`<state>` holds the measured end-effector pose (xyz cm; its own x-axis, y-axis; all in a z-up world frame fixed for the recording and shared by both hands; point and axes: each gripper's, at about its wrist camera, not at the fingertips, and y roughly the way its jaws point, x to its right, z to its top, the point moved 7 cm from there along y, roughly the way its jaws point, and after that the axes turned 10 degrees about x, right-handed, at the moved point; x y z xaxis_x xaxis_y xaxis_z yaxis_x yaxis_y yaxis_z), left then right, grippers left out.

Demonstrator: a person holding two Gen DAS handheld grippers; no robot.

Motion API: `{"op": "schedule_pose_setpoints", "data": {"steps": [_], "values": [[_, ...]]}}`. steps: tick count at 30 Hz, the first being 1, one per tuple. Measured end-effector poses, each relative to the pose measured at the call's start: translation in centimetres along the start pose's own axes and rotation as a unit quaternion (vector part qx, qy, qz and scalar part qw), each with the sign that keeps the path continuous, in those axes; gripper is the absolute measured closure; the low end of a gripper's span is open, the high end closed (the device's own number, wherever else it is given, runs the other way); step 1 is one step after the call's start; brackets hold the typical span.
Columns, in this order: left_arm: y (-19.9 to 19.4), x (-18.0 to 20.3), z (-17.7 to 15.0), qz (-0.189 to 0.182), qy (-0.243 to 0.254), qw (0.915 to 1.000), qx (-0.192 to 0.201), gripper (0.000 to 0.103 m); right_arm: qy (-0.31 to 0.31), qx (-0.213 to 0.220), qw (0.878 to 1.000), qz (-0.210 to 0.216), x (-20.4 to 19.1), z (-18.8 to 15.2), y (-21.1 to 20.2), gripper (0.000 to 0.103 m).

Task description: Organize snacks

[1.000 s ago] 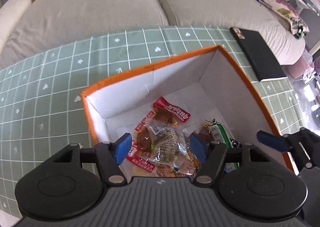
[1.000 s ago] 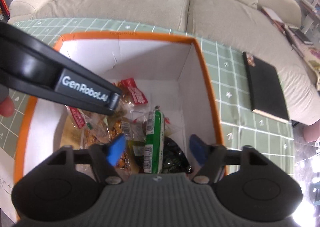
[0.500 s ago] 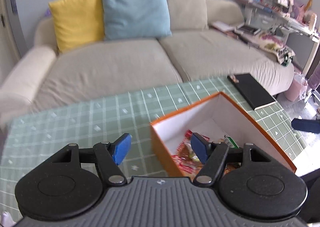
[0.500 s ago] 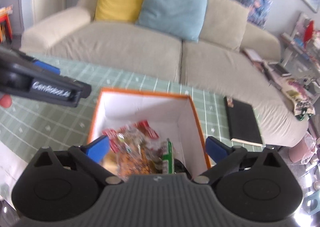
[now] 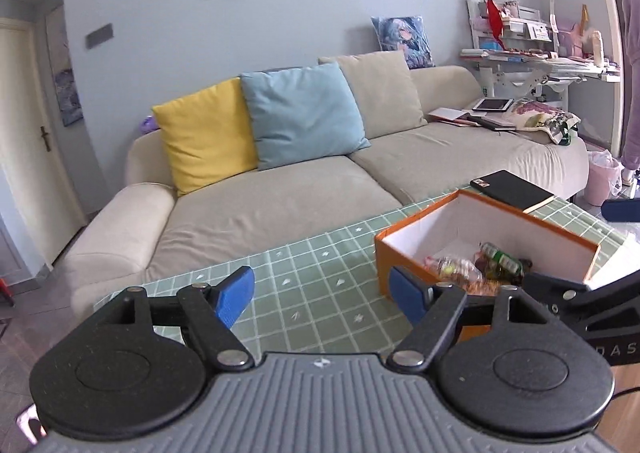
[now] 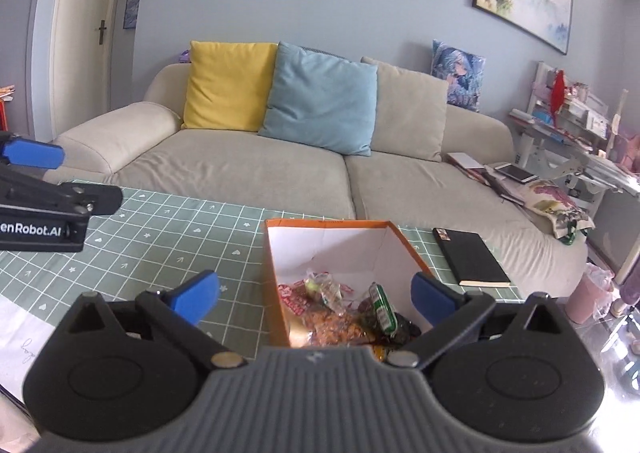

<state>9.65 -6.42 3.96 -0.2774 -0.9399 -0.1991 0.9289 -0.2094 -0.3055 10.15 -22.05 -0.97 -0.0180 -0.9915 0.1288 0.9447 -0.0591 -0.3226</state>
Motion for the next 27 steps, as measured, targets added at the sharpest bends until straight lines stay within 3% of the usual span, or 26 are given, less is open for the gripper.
{"op": "schedule_pose_setpoints", "data": {"steps": [6, 10, 18, 27], "values": [[-2.9, -1.2, -3.0, 0.028, -0.022, 0.9994, -0.002, 0.012, 0.007, 0.009, 1.000, -0.003, -2.9, -1.2, -3.3, 0.004], [-3.6, -2.4, -5.3, 0.050, -0.038, 0.9974, -0.033, 0.011, 0.022, 0.002, 1.000, -0.003, -4.3, -2.5, -4.3, 0.004], [-3.5, -2.2, -8.7, 0.044, -0.047, 0.9955, -0.070, 0.011, 0.028, -0.031, 0.999, -0.011, -5.1, -5.2, -3.6, 0.004], [-3.5, -1.7, -9.8, 0.050, -0.039, 0.9945, -0.083, 0.011, 0.030, -0.035, 0.999, -0.004, -5.3, -5.6, -2.8, 0.004]]}}
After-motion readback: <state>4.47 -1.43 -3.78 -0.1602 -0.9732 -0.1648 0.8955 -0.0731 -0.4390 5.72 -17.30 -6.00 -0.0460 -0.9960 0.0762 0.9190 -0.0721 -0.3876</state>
